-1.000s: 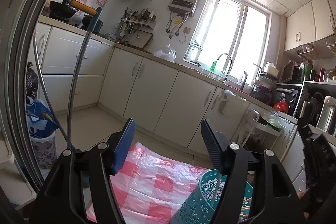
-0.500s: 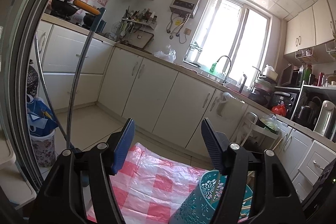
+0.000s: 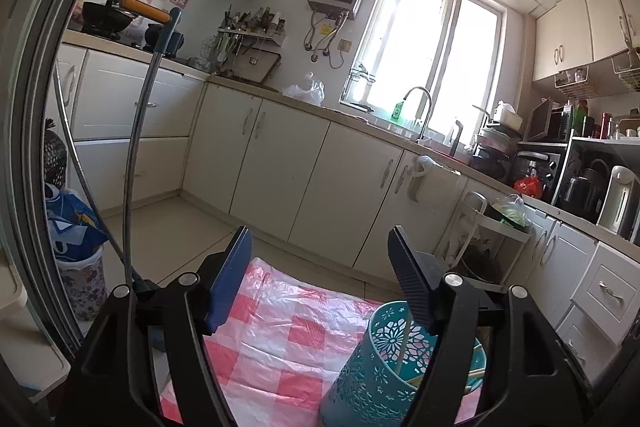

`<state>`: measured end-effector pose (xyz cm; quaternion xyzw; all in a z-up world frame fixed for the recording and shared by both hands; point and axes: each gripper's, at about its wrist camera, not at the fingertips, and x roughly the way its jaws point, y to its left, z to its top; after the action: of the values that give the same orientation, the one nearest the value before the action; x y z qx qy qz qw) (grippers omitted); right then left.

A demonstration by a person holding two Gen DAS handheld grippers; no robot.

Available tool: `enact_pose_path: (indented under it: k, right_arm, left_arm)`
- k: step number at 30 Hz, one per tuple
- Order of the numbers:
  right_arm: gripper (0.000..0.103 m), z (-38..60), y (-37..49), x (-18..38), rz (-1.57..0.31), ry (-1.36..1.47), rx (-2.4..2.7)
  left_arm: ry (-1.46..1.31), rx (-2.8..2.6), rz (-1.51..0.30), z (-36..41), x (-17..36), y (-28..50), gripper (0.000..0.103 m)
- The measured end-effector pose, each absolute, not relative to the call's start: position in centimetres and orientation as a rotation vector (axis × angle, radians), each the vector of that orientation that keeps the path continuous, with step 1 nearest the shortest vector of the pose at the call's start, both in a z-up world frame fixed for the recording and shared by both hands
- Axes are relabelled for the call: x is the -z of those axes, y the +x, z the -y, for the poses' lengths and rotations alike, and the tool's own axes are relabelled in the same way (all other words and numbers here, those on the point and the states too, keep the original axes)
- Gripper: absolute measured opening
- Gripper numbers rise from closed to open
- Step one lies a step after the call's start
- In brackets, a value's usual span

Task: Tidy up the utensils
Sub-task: 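Return both grippers to the remaining loose sticks beside the basket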

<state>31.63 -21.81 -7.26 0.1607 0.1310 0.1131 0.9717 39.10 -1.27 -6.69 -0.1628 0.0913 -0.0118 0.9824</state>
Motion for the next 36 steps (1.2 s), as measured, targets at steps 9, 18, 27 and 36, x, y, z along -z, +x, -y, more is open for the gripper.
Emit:
enact_pose_path:
  k: [9, 18, 27, 36]
  right_arm:
    - [0.084, 22.5, 29.2, 7.3, -0.443, 0.285, -0.184]
    - [0.043, 18.6, 29.3, 16.5, -0.887, 0.107, -0.271]
    - [0.032, 17.1, 30.4, 19.6, -0.981, 0.115, -0.316]
    - [0.030, 15.6, 30.2, 20.4, -1.031, 0.060, -0.319]
  left_arm:
    - [-0.265, 0.037, -0.249, 2.1, 7.5, 38.7, 0.080]
    - [-0.162, 0.032, -0.360, 1.8, 9.6, 38.3, 0.085]
    - [-0.016, 0.084, -0.618, 3.6, 14.2, 40.5, 0.086]
    - [0.090, 0.130, -0.675, 5.3, 16.1, 40.4, 0.088]
